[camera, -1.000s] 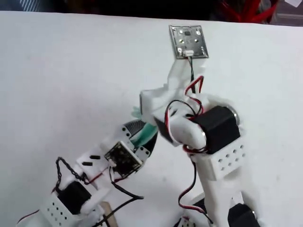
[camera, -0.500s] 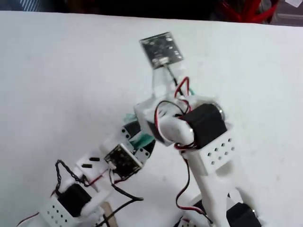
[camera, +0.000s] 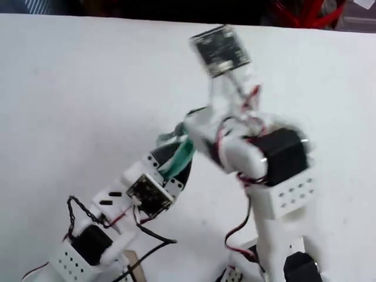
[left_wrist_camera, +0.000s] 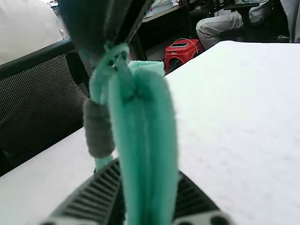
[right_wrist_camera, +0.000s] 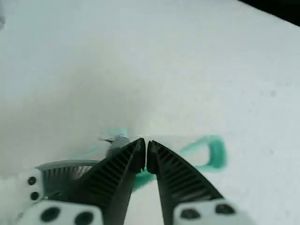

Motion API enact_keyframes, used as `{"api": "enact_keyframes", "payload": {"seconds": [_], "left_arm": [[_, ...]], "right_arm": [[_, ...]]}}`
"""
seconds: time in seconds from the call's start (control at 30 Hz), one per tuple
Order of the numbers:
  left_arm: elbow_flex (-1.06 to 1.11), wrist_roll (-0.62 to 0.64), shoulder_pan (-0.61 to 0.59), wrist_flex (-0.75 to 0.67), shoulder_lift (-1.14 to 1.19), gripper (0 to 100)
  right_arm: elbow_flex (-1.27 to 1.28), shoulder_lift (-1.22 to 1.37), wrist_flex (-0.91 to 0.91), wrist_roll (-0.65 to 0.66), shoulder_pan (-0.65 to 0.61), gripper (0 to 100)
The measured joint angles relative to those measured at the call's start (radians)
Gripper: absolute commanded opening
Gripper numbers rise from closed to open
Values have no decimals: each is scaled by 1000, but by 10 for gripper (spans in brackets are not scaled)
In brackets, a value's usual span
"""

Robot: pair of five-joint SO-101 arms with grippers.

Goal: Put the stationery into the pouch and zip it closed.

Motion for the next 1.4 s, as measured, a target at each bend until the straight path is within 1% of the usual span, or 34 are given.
{"api": "enact_keyframes", "payload": {"seconds": [0.1,0.2,0.37,0.47,0.57,0.67,0.7,0.77,0.83,0.93,1.03,1.1,1.17,1.27,1.4], "left_arm": [[0,0,-28,-18,0,22],[3,3,-54,-48,0,22],[5,3,-54,-48,0,22],[5,11,-54,-48,0,22],[21,43,-17,-49,0,22],[21,-26,-18,-52,0,22],[8,-54,-46,-52,0,22],[-14,-78,-140,-66,5,22],[-18,-91,-247,-107,18,22],[-17,-107,-397,-181,21,22],[-17,-187,-526,-292,21,22],[-17,-259,-559,-376,21,21],[-17,-333,-557,-416,20,21],[12,-427,-499,-419,20,21],[199,-497,-374,-482,20,22]], "right_arm": [[-2,0,0,60,54,19],[-2,0,0,75,91,19],[-20,0,0,78,81,24],[-55,0,0,78,55,25],[-80,0,0,98,43,25],[-83,2,0,158,48,23],[-83,0,0,170,43,23],[-83,0,0,183,66,24],[-83,-5,0,186,95,23],[-58,-35,0,186,104,24],[-5,-75,0,187,107,24],[29,-98,0,187,107,24],[55,-124,0,187,110,25],[81,-153,0,192,118,25],[97,-166,-23,192,114,33]]}}
